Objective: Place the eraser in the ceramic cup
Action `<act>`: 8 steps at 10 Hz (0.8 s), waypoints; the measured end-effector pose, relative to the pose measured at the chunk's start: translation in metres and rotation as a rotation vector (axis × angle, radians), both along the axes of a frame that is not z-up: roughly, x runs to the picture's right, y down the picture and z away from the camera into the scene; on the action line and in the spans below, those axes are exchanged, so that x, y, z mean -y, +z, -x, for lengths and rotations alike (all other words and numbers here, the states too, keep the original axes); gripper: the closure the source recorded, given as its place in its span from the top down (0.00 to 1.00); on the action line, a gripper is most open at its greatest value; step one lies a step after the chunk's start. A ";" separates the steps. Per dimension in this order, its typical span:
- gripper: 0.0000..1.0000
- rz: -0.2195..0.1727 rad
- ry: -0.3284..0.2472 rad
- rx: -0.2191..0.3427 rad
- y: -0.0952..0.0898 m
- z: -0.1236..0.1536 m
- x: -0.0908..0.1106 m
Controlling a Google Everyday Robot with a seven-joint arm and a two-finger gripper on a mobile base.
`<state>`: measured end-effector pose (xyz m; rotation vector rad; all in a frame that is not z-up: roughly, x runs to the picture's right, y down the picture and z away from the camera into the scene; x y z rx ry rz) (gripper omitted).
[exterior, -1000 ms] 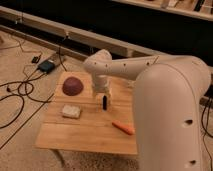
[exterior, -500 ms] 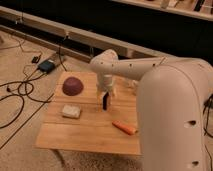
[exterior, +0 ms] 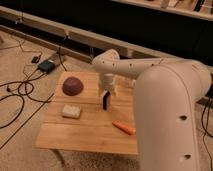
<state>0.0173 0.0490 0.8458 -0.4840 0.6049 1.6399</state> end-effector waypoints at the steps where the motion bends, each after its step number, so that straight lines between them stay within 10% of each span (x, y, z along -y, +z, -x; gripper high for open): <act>1: 0.65 0.006 -0.001 -0.002 0.003 0.000 -0.001; 8: 0.05 0.020 0.020 0.007 0.010 0.006 -0.002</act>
